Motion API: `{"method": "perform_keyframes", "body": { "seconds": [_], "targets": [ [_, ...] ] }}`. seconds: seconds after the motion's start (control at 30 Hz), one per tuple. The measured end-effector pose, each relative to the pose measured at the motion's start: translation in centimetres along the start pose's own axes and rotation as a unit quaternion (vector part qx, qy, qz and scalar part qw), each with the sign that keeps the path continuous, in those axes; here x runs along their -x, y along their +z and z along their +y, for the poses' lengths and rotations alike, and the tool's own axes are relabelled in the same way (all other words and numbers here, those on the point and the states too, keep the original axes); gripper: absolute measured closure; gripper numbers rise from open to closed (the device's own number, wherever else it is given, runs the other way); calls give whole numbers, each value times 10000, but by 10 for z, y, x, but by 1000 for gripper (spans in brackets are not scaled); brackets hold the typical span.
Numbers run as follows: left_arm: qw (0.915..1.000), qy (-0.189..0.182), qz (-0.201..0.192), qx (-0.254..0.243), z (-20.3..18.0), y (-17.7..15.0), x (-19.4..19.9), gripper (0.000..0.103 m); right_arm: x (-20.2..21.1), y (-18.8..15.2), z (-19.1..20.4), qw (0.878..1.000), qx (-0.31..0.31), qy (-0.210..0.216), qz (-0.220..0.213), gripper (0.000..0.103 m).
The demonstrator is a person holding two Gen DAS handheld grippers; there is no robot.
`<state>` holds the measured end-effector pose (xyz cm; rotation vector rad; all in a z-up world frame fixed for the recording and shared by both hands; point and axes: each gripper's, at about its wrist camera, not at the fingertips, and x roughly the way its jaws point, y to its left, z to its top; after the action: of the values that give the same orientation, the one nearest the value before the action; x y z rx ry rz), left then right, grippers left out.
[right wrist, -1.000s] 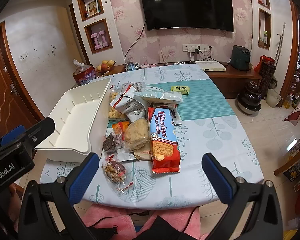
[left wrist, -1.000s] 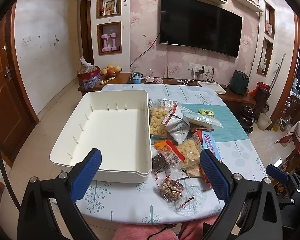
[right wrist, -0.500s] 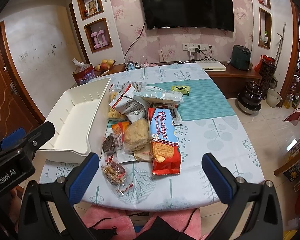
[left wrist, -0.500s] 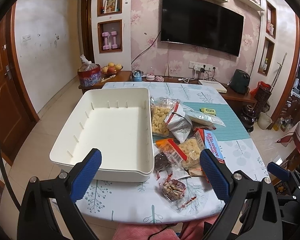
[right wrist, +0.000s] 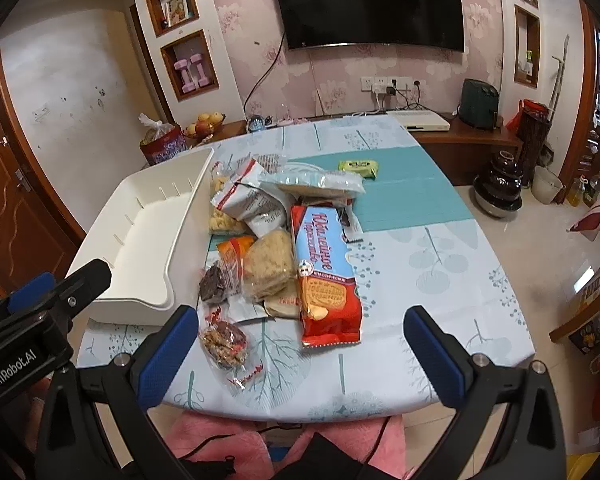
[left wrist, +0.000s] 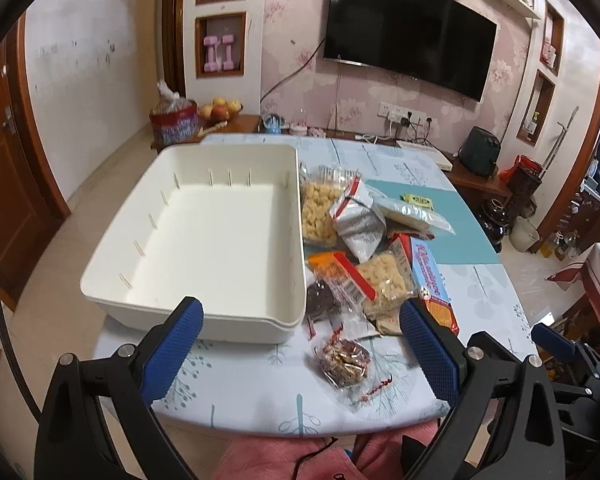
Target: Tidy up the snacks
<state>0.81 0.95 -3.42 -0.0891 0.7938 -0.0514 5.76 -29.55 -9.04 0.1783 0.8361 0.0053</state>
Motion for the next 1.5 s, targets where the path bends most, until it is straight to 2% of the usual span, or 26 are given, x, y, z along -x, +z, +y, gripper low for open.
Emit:
{"method": "perform_keyframes", "body": {
  "seconds": [0.3,0.6,0.83,1.13,1.5],
  "targets": [
    [9958,-127,703,571,15,-13,-39,5,-16,-11,-9,9991,-288,50,323,0],
    [9808,-187,1693,946,20,-37,-84,5,-38,-19,-34,9931,-970,144,644,0],
    [9711,-258,2152,1002,13,-46,-110,5,-59,-25,-56,9863,-1425,74,824,0],
    [9645,-222,2467,920,-9,-54,-141,5,-84,-28,-69,9800,-1681,475,949,0],
    [9637,-128,2534,827,-45,-48,-179,5,-106,-24,-75,9767,-1685,934,944,5]
  ]
}}
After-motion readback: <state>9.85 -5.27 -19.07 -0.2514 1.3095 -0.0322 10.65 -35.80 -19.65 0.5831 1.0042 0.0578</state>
